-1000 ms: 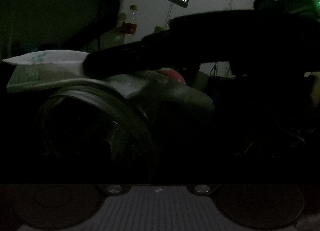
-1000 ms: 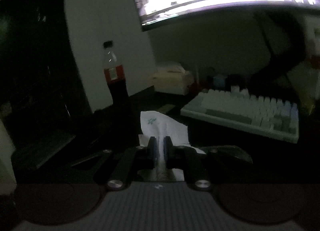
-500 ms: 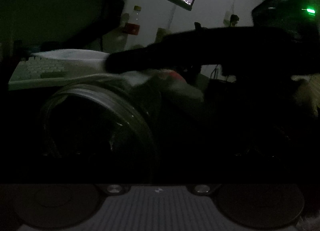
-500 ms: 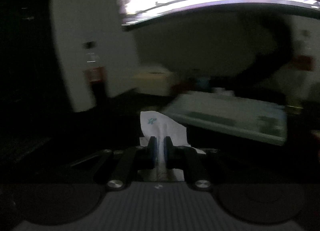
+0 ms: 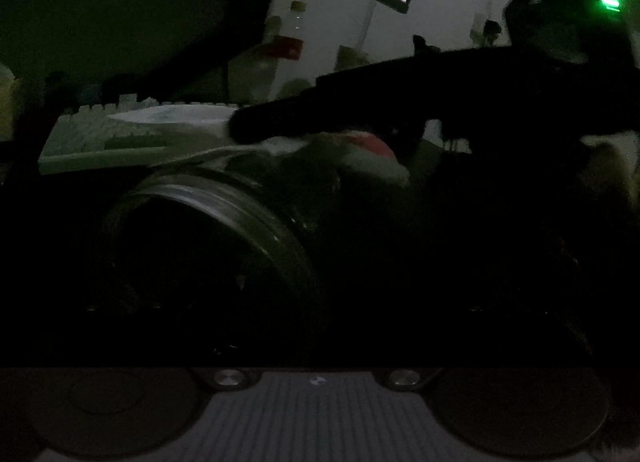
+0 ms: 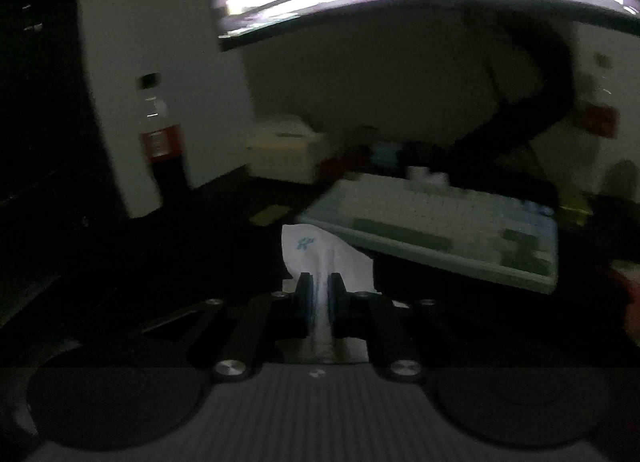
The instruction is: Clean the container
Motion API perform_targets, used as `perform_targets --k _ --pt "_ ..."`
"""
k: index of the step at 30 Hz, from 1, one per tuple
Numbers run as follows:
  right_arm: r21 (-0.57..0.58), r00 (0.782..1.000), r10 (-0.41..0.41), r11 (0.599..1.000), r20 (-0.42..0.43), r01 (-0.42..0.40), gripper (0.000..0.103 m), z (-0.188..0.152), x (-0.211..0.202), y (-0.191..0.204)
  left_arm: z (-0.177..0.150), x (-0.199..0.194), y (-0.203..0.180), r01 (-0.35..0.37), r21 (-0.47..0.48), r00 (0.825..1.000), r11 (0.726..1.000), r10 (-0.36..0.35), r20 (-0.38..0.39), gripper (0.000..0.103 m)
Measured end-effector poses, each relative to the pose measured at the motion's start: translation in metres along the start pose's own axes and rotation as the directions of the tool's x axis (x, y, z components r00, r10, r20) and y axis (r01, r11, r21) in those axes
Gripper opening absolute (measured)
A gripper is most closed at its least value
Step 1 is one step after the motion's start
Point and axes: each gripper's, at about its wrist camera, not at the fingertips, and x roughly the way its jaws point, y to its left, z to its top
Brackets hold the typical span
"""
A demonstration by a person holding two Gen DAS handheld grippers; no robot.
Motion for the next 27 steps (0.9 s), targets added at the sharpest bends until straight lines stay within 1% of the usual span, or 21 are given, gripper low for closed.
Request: perform_targets --k 3,5,7,10,11,12,13,15,16,18,20,21,22,24,26,27 --pt "-0.087 1.0 -0.008 0.996 0.008 0.009 0.011 0.0 0.003 0.014 0.0 -0.005 0.006 0.0 -0.025 1.0 1.0 0.0 -0.002 0.103" --pt "-0.054 1.0 0.002 0.999 -0.007 -0.003 0.011 0.003 0.008 0.007 0.0 -0.006 0.008 -0.003 -0.029 1.0 1.0 0.003 0.0 0.103" --pt "-0.034 0.999 -0.045 0.998 -0.014 0.045 0.011 0.007 0.013 -0.002 0.0 -0.005 0.011 -0.008 -0.031 1.0 0.999 0.009 0.003 0.103" --pt "-0.057 0.991 -0.132 0.99 -0.001 0.132 0.011 0.008 0.021 -0.005 0.002 -0.003 0.013 -0.035 -0.029 0.999 0.999 0.035 0.007 0.103" --pt "-0.061 0.992 -0.13 0.99 0.0 0.129 0.011 0.007 0.021 -0.003 0.002 -0.004 0.015 -0.033 -0.033 0.999 0.999 0.033 0.007 0.103" --pt "-0.066 0.994 -0.106 0.992 0.0 0.106 0.011 0.007 0.02 0.001 0.003 -0.004 0.017 -0.028 -0.039 1.0 0.999 0.028 0.007 0.103" --pt "-0.07 0.997 -0.077 0.995 -0.001 0.076 0.011 0.007 0.019 0.004 0.003 -0.005 0.019 -0.025 -0.047 1.0 0.999 0.025 0.008 0.103" --pt "-0.064 1.0 0.011 0.998 -0.003 -0.011 0.011 0.007 0.015 0.009 0.003 -0.005 0.021 -0.026 -0.055 1.0 0.998 0.027 0.012 0.103" --pt "-0.06 0.999 0.039 0.997 -0.005 -0.039 0.011 0.007 0.014 0.011 0.003 -0.005 0.021 -0.027 -0.054 1.0 0.998 0.027 0.013 0.103" --pt "-0.052 0.998 0.065 0.997 -0.005 -0.065 0.011 0.008 0.014 0.008 0.003 -0.004 0.02 -0.031 -0.053 0.999 0.998 0.032 0.015 0.103" --pt "-0.026 0.998 0.057 0.998 0.0 -0.057 0.011 0.008 0.016 -0.003 0.003 -0.004 0.019 -0.039 -0.05 0.999 0.998 0.039 0.015 0.103" --pt "-0.016 0.999 0.041 0.999 0.003 -0.041 0.011 0.008 0.017 -0.008 0.003 -0.004 0.02 -0.042 -0.051 0.999 0.998 0.042 0.015 0.103" --pt "-0.018 1.0 -0.013 1.0 0.007 0.013 0.011 0.008 0.019 -0.013 0.003 -0.004 0.02 -0.044 -0.051 0.999 0.998 0.045 0.015 0.103" --pt "-0.015 0.996 -0.088 0.996 0.013 0.088 0.011 0.008 0.02 -0.018 0.005 -0.004 0.022 -0.051 -0.055 0.999 0.997 0.052 0.016 0.103" --pt "0.002 0.997 -0.082 0.997 0.014 0.082 0.011 0.007 0.018 -0.015 0.006 -0.004 0.025 -0.052 -0.06 0.998 0.997 0.053 0.018 0.103" --pt "-0.013 0.998 -0.056 0.998 0.016 0.056 0.011 0.007 0.016 -0.009 0.006 -0.004 0.026 -0.049 -0.064 0.999 0.997 0.05 0.019 0.103"
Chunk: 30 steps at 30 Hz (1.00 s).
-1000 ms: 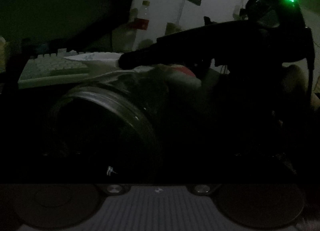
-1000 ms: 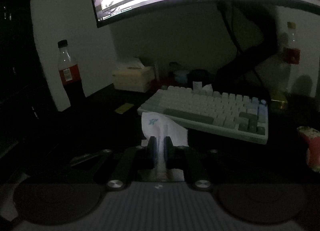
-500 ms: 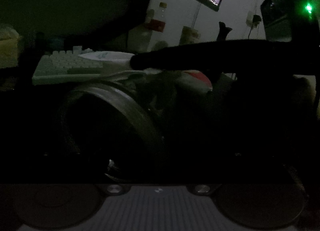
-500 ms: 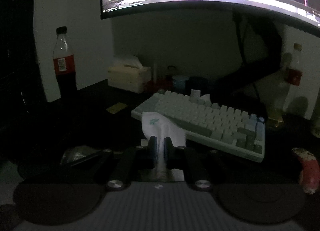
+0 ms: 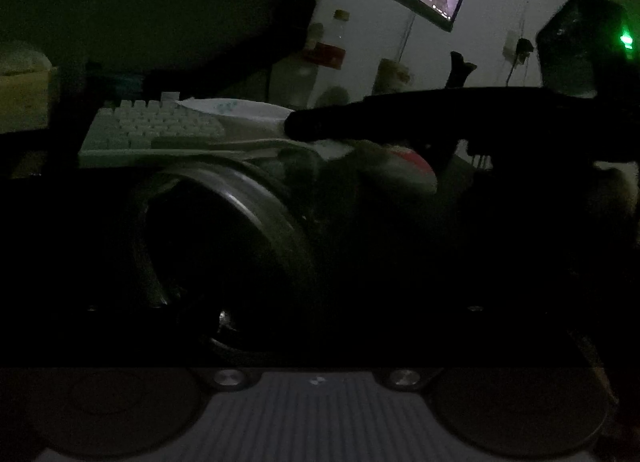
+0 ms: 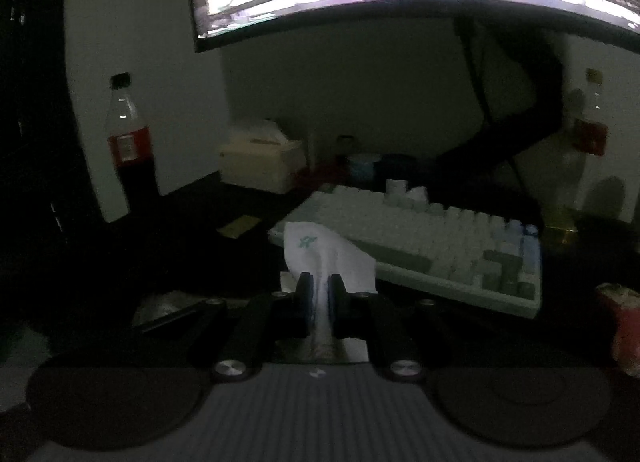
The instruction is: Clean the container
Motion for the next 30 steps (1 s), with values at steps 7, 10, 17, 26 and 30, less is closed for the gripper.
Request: perform_targets --k 7,10,17,26,30 --pt "-0.083 0.991 0.133 0.987 -0.021 -0.134 0.011 0.004 -0.004 0.023 0.001 -0.002 0.003 -0.011 -0.01 1.0 1.0 0.011 0.003 0.103" --pt "-0.028 1.0 0.017 0.999 -0.024 -0.018 0.011 0.008 0.007 0.003 0.001 -0.002 0.005 -0.012 -0.014 1.0 1.0 0.012 0.006 0.103" --pt "-0.025 0.997 0.08 0.996 0.003 -0.08 0.011 0.004 0.007 0.014 0.002 -0.003 0.009 -0.016 -0.021 1.0 1.0 0.016 0.012 0.103" --pt "0.017 1.0 -0.002 1.0 0.009 0.002 0.011 0.004 0.016 -0.002 0.0 -0.002 0.008 -0.023 -0.013 1.0 1.0 0.023 0.013 0.103" --pt "0.036 0.999 -0.037 0.999 0.001 0.037 0.011 0.005 0.016 0.0 0.0 -0.001 0.008 -0.028 -0.015 0.999 1.0 0.028 0.017 0.103"
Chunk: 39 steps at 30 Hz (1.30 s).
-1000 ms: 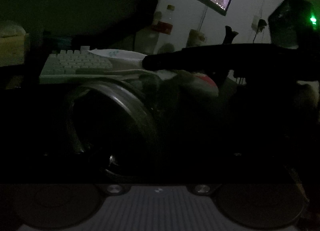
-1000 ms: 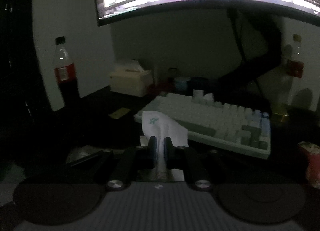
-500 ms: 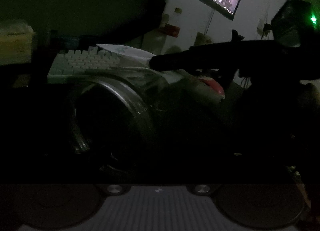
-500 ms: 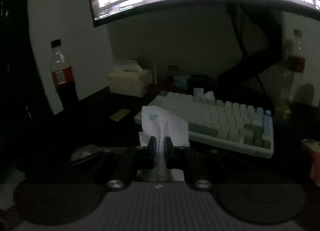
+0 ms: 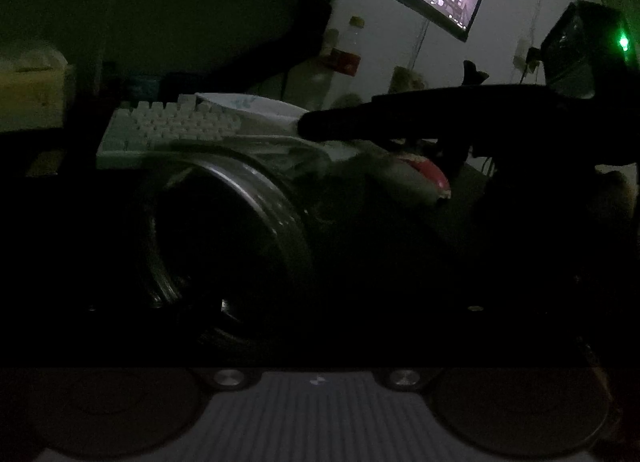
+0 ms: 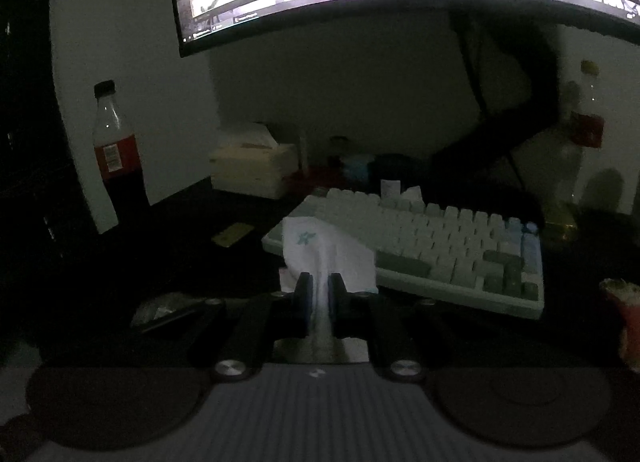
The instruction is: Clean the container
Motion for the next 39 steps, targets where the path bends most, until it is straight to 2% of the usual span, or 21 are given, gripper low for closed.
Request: perform_targets --k 1,4,6,8,10,14,16,19,20,22,25,26,28,30,32,35,37,39 --pt "-0.018 1.0 0.022 1.0 0.004 -0.022 0.011 -0.001 -0.002 0.006 0.0 0.0 0.0 -0.001 0.001 1.0 1.0 0.001 0.0 0.103" --pt "-0.075 0.988 0.155 0.985 0.008 -0.154 0.011 -0.006 -0.013 0.024 -0.001 0.001 -0.001 -0.005 0.005 1.0 1.0 0.005 0.002 0.103" --pt "-0.081 0.987 0.161 0.984 0.003 -0.16 0.011 -0.005 -0.013 0.024 -0.001 0.001 -0.001 -0.005 0.006 1.0 1.0 0.005 0.003 0.103" --pt "-0.052 0.993 0.121 0.991 0.0 -0.121 0.011 -0.003 -0.009 0.014 -0.004 -0.005 0.0 0.007 0.021 1.0 1.0 -0.007 -0.001 0.103" --pt "-0.015 1.0 0.021 1.0 0.0 -0.021 0.011 0.0 -0.002 0.002 -0.004 -0.004 -0.001 0.004 0.018 1.0 1.0 -0.005 0.001 0.103" --pt "0.033 1.0 -0.024 0.999 0.012 0.023 0.011 -0.002 0.003 -0.003 -0.006 -0.005 -0.005 -0.003 0.012 1.0 1.0 0.003 0.009 0.103" --pt "-0.014 0.999 0.032 0.999 0.022 -0.031 0.012 -0.004 -0.001 0.008 -0.006 -0.005 -0.007 0.0 0.009 1.0 1.0 0.0 0.01 0.103" --pt "-0.07 0.981 0.194 0.979 0.013 -0.192 0.012 -0.006 -0.008 0.019 -0.008 -0.008 -0.009 -0.002 0.011 1.0 1.0 0.002 0.012 0.103" --pt "-0.074 0.98 0.196 0.978 0.012 -0.195 0.012 -0.007 -0.008 0.02 -0.009 -0.008 -0.01 -0.003 0.013 1.0 1.0 0.003 0.013 0.103" --pt "-0.061 0.988 0.154 0.986 0.014 -0.153 0.012 -0.006 -0.006 0.013 -0.009 -0.007 -0.012 -0.006 0.017 1.0 1.0 0.006 0.014 0.103" --pt "-0.009 1.0 0.019 1.0 0.012 -0.019 0.012 -0.004 -0.002 -0.005 -0.009 -0.006 -0.014 -0.013 0.016 1.0 1.0 0.013 0.015 0.103" --pt "0.021 1.0 -0.003 1.0 0.01 0.003 0.012 -0.004 -0.002 -0.011 -0.009 -0.006 -0.015 -0.015 0.015 1.0 1.0 0.014 0.016 0.103" --pt "0.054 1.0 -0.022 0.998 0.008 0.022 0.012 -0.003 -0.002 -0.016 -0.009 -0.006 -0.015 -0.014 0.012 1.0 1.0 0.014 0.018 0.103" --pt "0.033 1.0 -0.021 0.999 0.017 0.02 0.013 -0.005 -0.005 -0.007 -0.008 -0.004 -0.015 -0.014 0.009 1.0 1.0 0.014 0.017 0.103" --pt "0.009 0.998 0.06 0.998 0.031 -0.06 0.013 -0.007 -0.009 0.006 -0.007 -0.002 -0.014 -0.018 0.01 1.0 1.0 0.017 0.017 0.103" --pt "-0.024 0.981 0.19 0.982 0.04 -0.189 0.013 -0.012 -0.014 0.021 -0.008 -0.009 -0.007 -0.018 0.01 1.0 1.0 0.018 0.018 0.103" --pt "-0.031 0.979 0.199 0.98 0.05 -0.198 0.011 -0.014 -0.015 0.021 -0.007 -0.009 -0.004 -0.017 0.005 1.0 1.0 0.017 0.018 0.103" --pt "0.01 0.985 0.166 0.986 0.054 -0.167 0.011 -0.014 -0.013 0.01 -0.005 -0.007 0.003 -0.017 -0.001 1.0 1.0 0.017 0.017 0.103"
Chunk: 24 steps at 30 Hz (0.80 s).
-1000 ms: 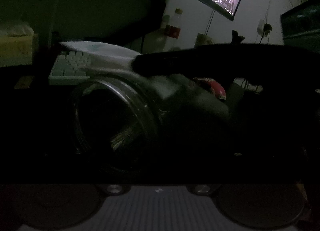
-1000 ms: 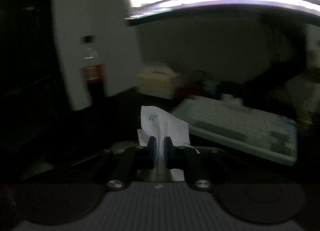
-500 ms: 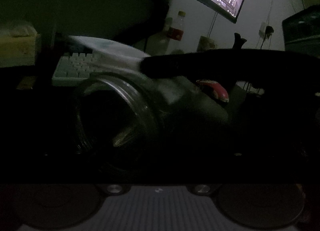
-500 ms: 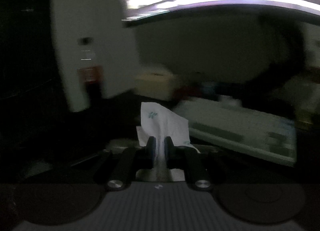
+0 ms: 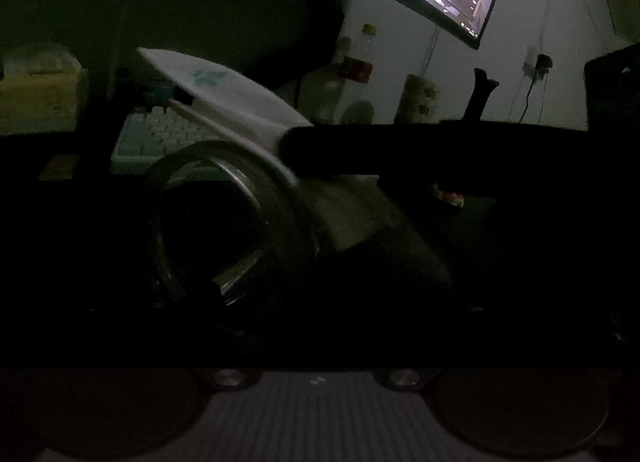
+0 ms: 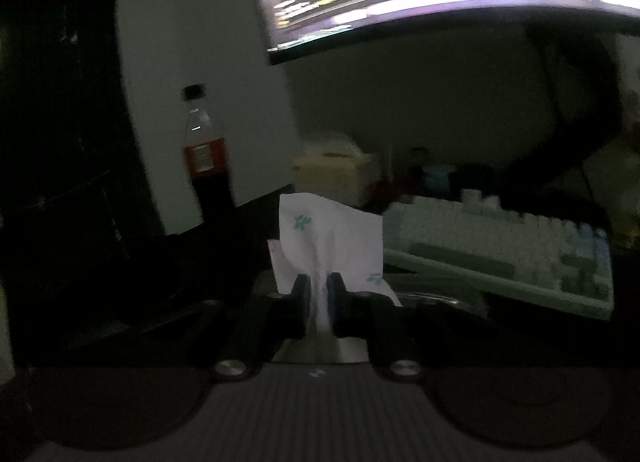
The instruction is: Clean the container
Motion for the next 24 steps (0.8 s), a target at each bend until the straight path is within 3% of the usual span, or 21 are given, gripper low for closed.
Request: perform_targets --k 3,5,8,13,15,16,17,18,20,22,24 --pt "0.05 0.993 -0.116 0.992 -0.003 0.116 0.011 0.002 0.001 -0.022 0.002 0.0 0.003 -0.012 -0.002 1.0 1.0 0.012 -0.004 0.103" --pt "0.076 0.989 -0.147 0.986 -0.006 0.147 0.011 0.001 -0.001 -0.031 0.002 0.001 0.002 -0.023 0.028 1.0 0.999 0.023 -0.009 0.103" --pt "0.094 0.992 -0.123 0.988 0.01 0.122 0.008 0.0 -0.001 -0.034 -0.001 0.004 -0.004 -0.077 0.082 0.997 0.994 0.078 -0.007 0.103" --pt "0.146 0.997 -0.061 0.988 0.051 0.053 0.008 0.001 -0.02 -0.036 -0.003 0.006 -0.008 -0.104 0.086 0.995 0.991 0.102 0.021 0.099" --pt "0.149 0.996 -0.054 0.988 0.068 0.044 0.008 0.001 -0.031 -0.035 -0.004 0.005 -0.008 -0.089 0.072 0.996 0.993 0.087 0.032 0.064" --pt "0.148 0.996 -0.051 0.988 0.07 0.04 0.008 0.0 -0.036 -0.034 -0.003 0.004 -0.009 -0.091 0.071 0.995 0.993 0.089 0.038 0.053" --pt "0.145 0.996 -0.047 0.989 0.072 0.036 0.008 0.0 -0.04 -0.033 -0.003 0.004 -0.01 -0.097 0.072 0.995 0.993 0.094 0.044 0.032" --pt "0.141 0.996 -0.044 0.989 0.071 0.034 0.008 0.0 -0.044 -0.031 -0.003 0.004 -0.01 -0.093 0.068 0.995 0.993 0.09 0.046 0.023" --pt "0.127 0.997 -0.043 0.991 0.06 0.035 0.008 0.0 -0.047 -0.029 -0.002 0.003 -0.009 -0.062 0.044 0.997 0.997 0.06 0.052 0.016" --pt "0.114 0.998 -0.046 0.993 0.043 0.041 0.008 0.0 -0.048 -0.029 -0.002 -0.001 -0.007 0.007 0.009 0.997 1.0 -0.008 0.077 0.011" --pt "0.118 0.998 -0.046 0.992 0.04 0.041 0.008 0.001 -0.051 -0.03 -0.001 -0.006 -0.004 0.104 0.005 0.992 0.995 -0.104 0.075 0.011"
